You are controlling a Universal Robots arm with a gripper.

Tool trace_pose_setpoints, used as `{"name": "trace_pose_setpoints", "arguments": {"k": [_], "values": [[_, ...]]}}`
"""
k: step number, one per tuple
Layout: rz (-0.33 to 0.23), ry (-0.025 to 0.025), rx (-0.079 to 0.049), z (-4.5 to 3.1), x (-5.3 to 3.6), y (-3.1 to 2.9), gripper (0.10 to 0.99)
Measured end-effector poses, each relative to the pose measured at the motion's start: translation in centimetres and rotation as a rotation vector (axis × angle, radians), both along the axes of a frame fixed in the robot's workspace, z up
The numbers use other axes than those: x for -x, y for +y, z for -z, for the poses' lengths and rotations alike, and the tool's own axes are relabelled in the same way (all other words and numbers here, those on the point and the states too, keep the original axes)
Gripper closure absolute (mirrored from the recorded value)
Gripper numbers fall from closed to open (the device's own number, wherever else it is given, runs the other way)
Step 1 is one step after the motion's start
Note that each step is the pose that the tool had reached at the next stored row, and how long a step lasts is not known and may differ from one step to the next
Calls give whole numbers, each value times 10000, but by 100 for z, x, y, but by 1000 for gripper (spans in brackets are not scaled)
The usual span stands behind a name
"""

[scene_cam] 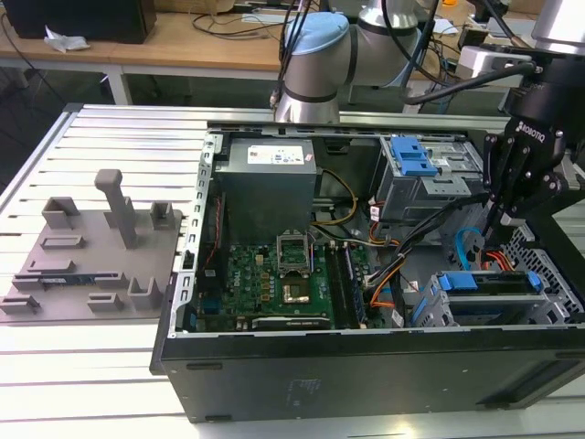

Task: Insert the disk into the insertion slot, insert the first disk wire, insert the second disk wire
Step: 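Insert the second disk wire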

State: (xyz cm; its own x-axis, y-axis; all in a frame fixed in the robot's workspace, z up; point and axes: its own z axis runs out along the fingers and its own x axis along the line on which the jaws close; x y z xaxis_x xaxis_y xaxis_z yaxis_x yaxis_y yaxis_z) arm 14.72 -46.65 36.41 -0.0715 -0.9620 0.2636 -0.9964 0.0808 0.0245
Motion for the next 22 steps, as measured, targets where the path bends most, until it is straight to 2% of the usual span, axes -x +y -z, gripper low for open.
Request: {"name": "trace_pose_setpoints", "arguments": {"k": [4, 5, 6, 7, 8, 9, 10, 11, 13, 16, 18, 20, 21, 22], "values": [[0, -3, -7, 3, 1, -2, 925], [-1, -39, -37, 5, 7, -16, 925], [0, -156, -112, 5, 18, -48, 925], [0, -235, -149, 7, 25, -65, 925], [1, -295, -261, 10, 43, -139, 925], [4, -322, -553, 13, 45, -201, 925], [9, -395, -921, 13, 45, -242, 925], [7, -458, -1168, 18, 47, -292, 925], [-25, -471, -1255, 41, 59, -361, 925], [-83, -481, -1341, 66, 69, -417, 925], [-138, -560, -1478, 76, 71, -467, 925], [-162, -613, -1583, 78, 71, -488, 925], [-186, -651, -1731, 82, 73, -511, 925], [-194, -659, -1810, 84, 75, -520, 925]]}}
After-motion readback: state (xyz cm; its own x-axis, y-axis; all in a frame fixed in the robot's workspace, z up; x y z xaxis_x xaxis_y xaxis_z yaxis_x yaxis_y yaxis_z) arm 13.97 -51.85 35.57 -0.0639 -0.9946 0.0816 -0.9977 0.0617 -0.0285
